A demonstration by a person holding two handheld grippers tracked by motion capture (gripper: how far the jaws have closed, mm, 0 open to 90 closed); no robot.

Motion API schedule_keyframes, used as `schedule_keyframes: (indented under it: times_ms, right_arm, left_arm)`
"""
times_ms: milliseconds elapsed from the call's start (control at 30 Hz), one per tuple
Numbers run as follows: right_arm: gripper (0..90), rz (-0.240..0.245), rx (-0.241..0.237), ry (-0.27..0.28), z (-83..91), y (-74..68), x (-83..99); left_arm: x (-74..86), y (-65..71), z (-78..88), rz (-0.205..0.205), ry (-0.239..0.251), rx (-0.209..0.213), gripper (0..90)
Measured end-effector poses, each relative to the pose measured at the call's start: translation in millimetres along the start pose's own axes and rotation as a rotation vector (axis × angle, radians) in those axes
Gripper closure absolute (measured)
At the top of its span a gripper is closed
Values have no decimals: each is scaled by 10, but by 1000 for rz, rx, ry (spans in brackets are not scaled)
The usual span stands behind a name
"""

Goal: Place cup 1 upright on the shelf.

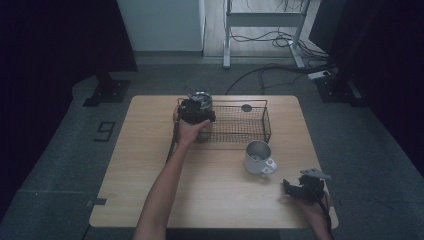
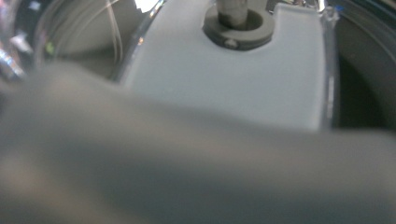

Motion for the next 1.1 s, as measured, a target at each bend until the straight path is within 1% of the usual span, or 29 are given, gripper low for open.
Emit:
schedule_keyframes:
  times_ms: [167, 267, 567, 800, 833, 967, 1067, 1100]
  right_arm:
    - [108, 0, 0, 0, 0, -1, 0]
    - [108, -1, -1, 1, -1, -1, 0]
    - [108, -1, -1, 1, -1, -1, 0]
    - [109, 0, 0, 1, 0, -1, 0]
    - [108, 0, 0, 0, 0, -1, 0]
    - [109, 0, -1, 1, -1, -2, -1]
    - [109, 0, 0, 0, 0, -1, 0]
    - [109, -1, -1, 2, -1, -2, 0]
  left_arm:
    - [43, -2, -30, -1, -9, -7, 39]
    - [61, -8, -45, 5, -13, -10, 38]
    - [133, 20, -85, -9, -26, -20, 38]
    - [164, 24, -68, -15, -17, -15, 37]
    - [170, 21, -62, -23, -18, -13, 36]
    - [177, 8, -42, -16, -33, -8, 36]
    - [175, 2, -32, -15, -34, -12, 32]
    - [166, 0, -24, -20, -28, -18, 3]
Point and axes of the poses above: each handheld gripper's, and its own axes: z roughly backward along the jaws, x roughly out of its underside, y roughly to its right, the point moved 8 cm from there along -z, roughly forward along the jaws, and after that the axes turned 13 degrees about y, right-handed, at the moved point
